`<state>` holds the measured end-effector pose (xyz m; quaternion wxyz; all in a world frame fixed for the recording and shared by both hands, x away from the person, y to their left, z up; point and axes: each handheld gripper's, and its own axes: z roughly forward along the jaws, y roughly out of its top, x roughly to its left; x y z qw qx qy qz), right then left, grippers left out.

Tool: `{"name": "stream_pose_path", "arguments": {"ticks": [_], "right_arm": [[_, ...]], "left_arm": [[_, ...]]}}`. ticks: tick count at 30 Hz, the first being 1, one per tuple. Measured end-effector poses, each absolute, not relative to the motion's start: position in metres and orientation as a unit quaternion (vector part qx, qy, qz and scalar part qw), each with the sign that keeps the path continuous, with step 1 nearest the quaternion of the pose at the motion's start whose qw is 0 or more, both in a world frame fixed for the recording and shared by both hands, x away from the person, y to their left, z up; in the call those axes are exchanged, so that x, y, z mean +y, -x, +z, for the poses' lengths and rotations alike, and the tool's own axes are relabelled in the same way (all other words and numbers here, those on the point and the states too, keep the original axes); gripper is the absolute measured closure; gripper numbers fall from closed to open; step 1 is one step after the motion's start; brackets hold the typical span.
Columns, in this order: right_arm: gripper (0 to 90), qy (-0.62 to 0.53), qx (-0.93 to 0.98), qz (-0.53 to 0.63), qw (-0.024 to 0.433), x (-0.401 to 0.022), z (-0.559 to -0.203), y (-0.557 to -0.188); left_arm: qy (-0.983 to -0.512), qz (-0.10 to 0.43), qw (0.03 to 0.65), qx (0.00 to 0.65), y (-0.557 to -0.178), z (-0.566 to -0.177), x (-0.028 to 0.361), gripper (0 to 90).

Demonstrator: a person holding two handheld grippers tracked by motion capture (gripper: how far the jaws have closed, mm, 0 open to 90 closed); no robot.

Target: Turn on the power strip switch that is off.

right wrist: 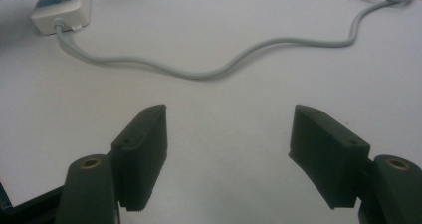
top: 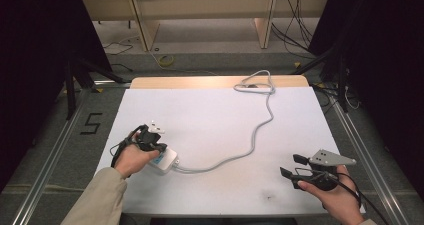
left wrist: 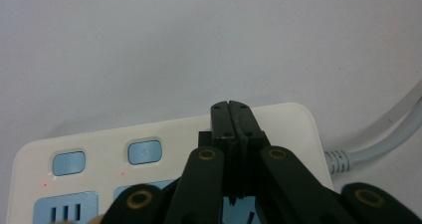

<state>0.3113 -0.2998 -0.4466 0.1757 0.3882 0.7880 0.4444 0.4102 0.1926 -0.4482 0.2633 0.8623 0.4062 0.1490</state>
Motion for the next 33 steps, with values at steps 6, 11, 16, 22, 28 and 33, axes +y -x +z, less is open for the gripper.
{"name": "stream_pose_path", "arguments": {"ticks": [6, 11, 16, 22, 28, 33], "right_arm": [[31.3, -0.387, 0.788, 0.444, 0.176, -0.2998, -0.4465, -0.3112], [31.3, -0.387, 0.788, 0.444, 0.177, -0.3001, -0.4463, -0.3111], [31.3, -0.386, 0.789, 0.444, 0.177, -0.3001, -0.4463, -0.3110], [31.3, -0.386, 0.789, 0.445, 0.177, -0.3000, -0.4462, -0.3108], [31.3, -0.386, 0.789, 0.444, 0.177, -0.2999, -0.4461, -0.3108], [31.3, -0.385, 0.789, 0.445, 0.178, -0.2998, -0.4462, -0.3108]], "left_arm": [[-0.864, 0.148, 0.261, 0.404, -0.4113, -0.4478, 0.1917, 89.8], [-0.864, 0.147, 0.261, 0.404, -0.4115, -0.4480, 0.1911, 89.8], [-0.865, 0.149, 0.255, 0.404, -0.4116, -0.4479, 0.1899, 89.8], [-0.867, 0.150, 0.249, 0.405, -0.4121, -0.4476, 0.1886, 89.8], [-0.868, 0.151, 0.243, 0.406, -0.4127, -0.4470, 0.1866, 89.9], [-0.869, 0.148, 0.238, 0.409, -0.4139, -0.4464, 0.1859, 89.9]]}}
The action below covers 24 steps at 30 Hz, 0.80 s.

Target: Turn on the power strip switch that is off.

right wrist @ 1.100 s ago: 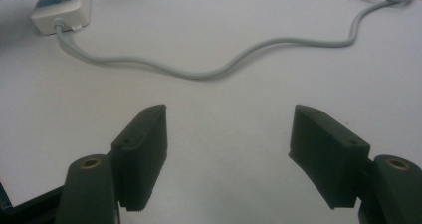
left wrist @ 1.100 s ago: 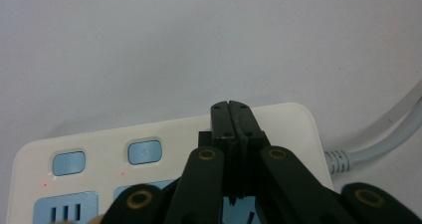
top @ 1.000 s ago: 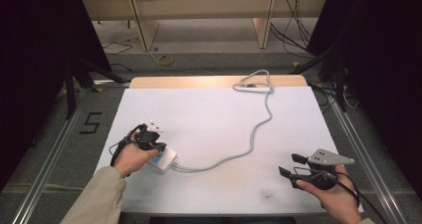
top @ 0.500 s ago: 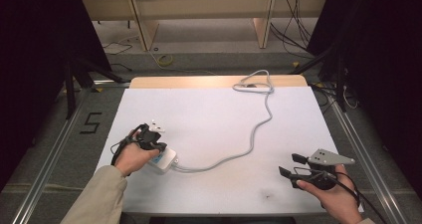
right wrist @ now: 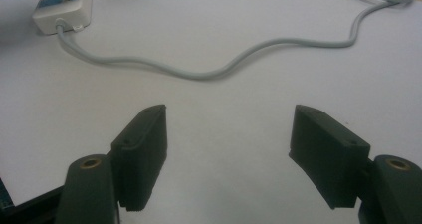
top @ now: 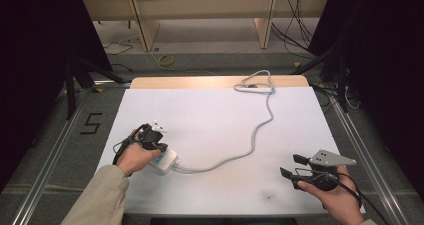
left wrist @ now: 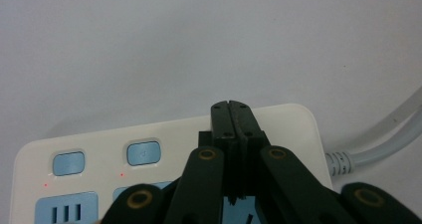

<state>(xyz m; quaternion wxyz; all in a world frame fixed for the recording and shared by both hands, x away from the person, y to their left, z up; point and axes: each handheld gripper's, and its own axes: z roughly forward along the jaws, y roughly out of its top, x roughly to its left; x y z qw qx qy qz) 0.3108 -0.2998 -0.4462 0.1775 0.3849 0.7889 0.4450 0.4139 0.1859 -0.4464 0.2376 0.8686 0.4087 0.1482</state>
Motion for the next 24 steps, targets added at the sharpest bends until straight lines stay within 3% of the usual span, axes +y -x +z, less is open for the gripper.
{"name": "stream_pose_path", "arguments": {"ticks": [24], "right_arm": [[31.3, -0.385, 0.790, 0.443, 0.176, -0.2991, -0.4463, -0.3105]], "left_arm": [[-0.877, 0.134, 0.209, 0.412, -0.4206, -0.4428, 0.1800, 89.9]]}}
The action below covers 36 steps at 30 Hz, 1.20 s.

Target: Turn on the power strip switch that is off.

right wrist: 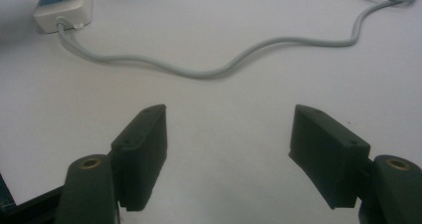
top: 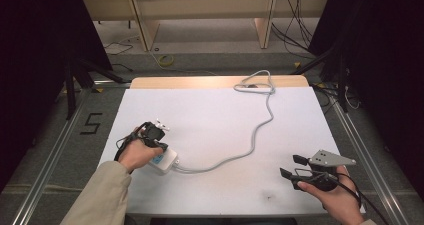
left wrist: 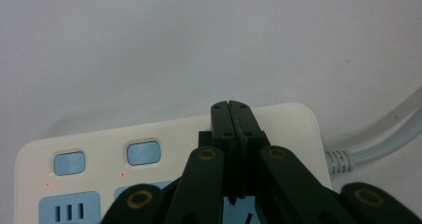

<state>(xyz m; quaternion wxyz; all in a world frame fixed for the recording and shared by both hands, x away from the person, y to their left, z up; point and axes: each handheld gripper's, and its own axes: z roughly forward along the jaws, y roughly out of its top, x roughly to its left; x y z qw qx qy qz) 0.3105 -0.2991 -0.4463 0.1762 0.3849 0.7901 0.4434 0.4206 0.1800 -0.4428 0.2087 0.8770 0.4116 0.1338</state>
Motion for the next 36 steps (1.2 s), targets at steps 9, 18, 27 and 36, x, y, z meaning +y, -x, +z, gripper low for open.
{"name": "stream_pose_path", "arguments": {"ticks": [9, 18, 27, 36], "right_arm": [[31.4, -0.385, 0.790, 0.444, 0.176, -0.2991, -0.4462, -0.3101], [31.3, -0.384, 0.790, 0.444, 0.177, -0.2992, -0.4461, -0.3100], [31.4, -0.384, 0.790, 0.443, 0.177, -0.2991, -0.4456, -0.3096], [31.3, -0.381, 0.791, 0.444, 0.177, -0.2983, -0.4457, -0.3096]], "left_arm": [[-0.879, 0.135, 0.201, 0.411, -0.4213, -0.4423, 0.1780, 89.9], [-0.879, 0.138, 0.201, 0.410, -0.4207, -0.4429, 0.1776, 90.0], [-0.878, 0.140, 0.202, 0.410, -0.4196, -0.4438, 0.1775, 90.0], [-0.876, 0.132, 0.213, 0.413, -0.4183, -0.4451, 0.1794, 90.0]]}}
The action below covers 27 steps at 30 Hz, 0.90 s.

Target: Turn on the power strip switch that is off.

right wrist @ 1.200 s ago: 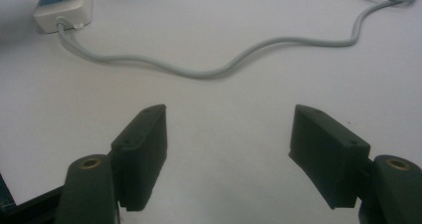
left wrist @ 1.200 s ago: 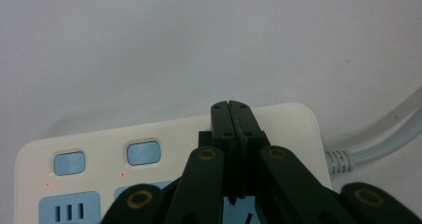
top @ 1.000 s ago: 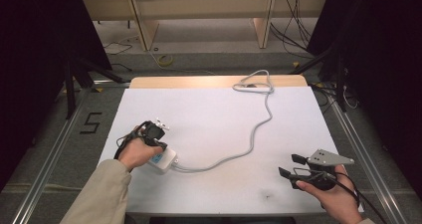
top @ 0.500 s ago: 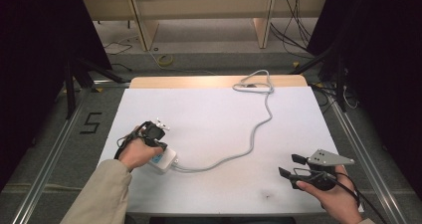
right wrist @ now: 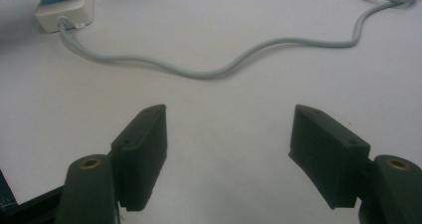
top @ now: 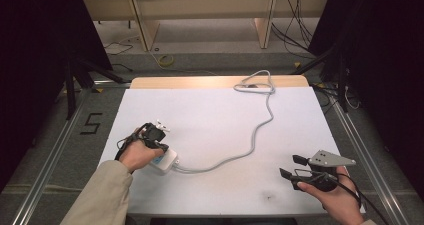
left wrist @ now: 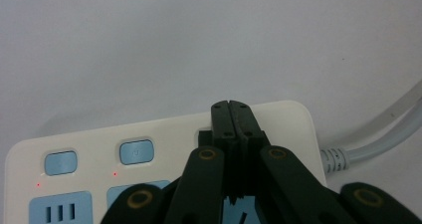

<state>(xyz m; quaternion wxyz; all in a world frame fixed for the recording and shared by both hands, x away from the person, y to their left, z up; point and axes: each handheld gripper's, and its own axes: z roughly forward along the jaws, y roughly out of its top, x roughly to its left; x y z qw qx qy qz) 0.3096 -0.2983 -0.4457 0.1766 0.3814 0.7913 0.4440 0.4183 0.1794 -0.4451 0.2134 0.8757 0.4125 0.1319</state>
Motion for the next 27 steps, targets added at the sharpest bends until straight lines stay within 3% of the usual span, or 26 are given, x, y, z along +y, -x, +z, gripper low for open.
{"name": "stream_pose_path", "arguments": {"ticks": [27], "right_arm": [[31.4, -0.384, 0.790, 0.444, 0.176, -0.2993, -0.4459, -0.3101]], "left_arm": [[-0.859, 0.165, 0.270, 0.401, -0.4164, -0.4395, 0.1829, 86.6]]}}
